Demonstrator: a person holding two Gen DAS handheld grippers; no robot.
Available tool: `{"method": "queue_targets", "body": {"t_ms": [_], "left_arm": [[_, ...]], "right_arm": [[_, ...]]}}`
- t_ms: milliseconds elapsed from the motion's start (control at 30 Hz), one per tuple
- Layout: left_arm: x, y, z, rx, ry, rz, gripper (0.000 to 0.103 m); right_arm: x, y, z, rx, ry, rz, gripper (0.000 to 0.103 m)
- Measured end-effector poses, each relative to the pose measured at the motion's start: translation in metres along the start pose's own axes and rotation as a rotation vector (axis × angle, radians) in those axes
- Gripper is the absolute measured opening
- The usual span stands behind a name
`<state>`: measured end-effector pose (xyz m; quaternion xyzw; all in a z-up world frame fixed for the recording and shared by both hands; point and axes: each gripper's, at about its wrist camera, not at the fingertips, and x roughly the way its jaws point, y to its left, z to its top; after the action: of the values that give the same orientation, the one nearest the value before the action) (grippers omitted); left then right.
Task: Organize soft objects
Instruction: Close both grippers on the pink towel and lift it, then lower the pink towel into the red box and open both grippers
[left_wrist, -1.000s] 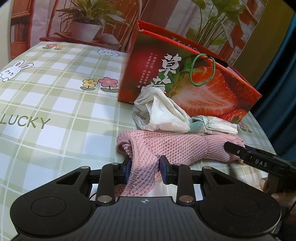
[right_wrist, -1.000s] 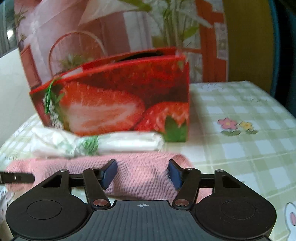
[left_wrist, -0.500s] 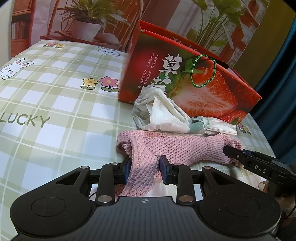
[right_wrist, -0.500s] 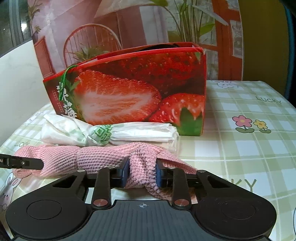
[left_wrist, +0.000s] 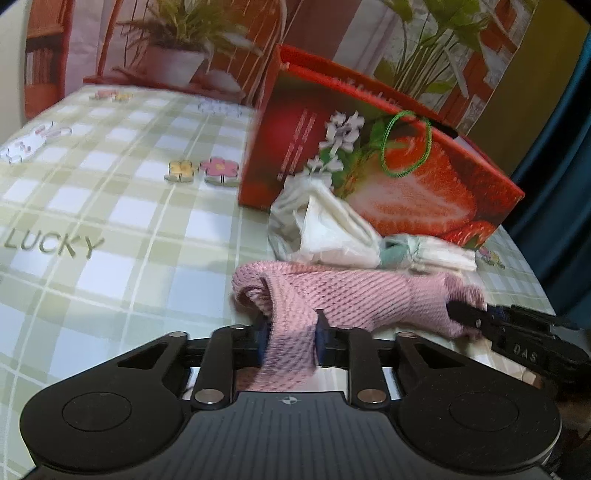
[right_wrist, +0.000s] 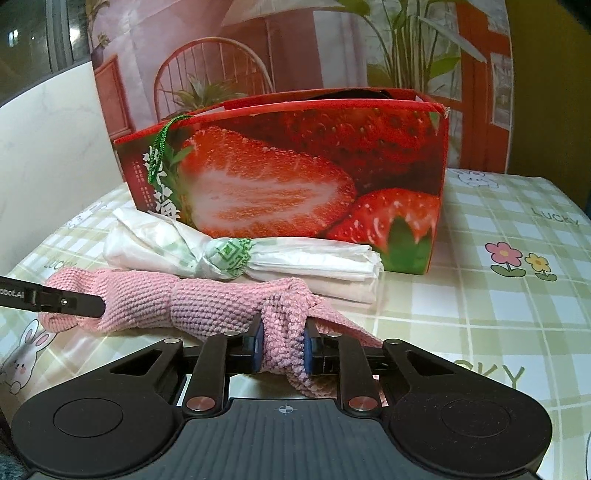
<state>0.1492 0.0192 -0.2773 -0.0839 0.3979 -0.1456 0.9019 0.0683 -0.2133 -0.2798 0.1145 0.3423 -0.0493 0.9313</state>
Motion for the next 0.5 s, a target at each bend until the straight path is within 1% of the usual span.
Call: {"method": "queue_targets", "body": {"t_ms": [67,133,200,400,500], "left_arm": [[-0.011,-0.002,0.006,0.019,-0.054,0.001,0.02],[-0.023,-0.003,0.013,0.013,-0.103,-0.018,0.02],[-0.036,-0.007,0.021,0.018,-0.152,-0.048,0.02],[-0.069,-0.03,0.054,0.115,-0.281,-0.077,0.02],[-0.08,-0.038,0.067,0.133,-0.326,-0.089,0.02]], "right_arm": [[-0.006,0.004,0.0,-0.024,-0.001,0.021,0.017],[-0.016,0.007,0.003,-0.046,-0.018,0.04,0.017],[-0.03,0.007,0.011,-0.044,-0.063,0.059,0.017],[-0.069,0.008,0.052,-0.081,-0.214,0.074,0.017],[-0.086,0.008,0.07,-0.11,-0.27,0.076,0.017]]}}
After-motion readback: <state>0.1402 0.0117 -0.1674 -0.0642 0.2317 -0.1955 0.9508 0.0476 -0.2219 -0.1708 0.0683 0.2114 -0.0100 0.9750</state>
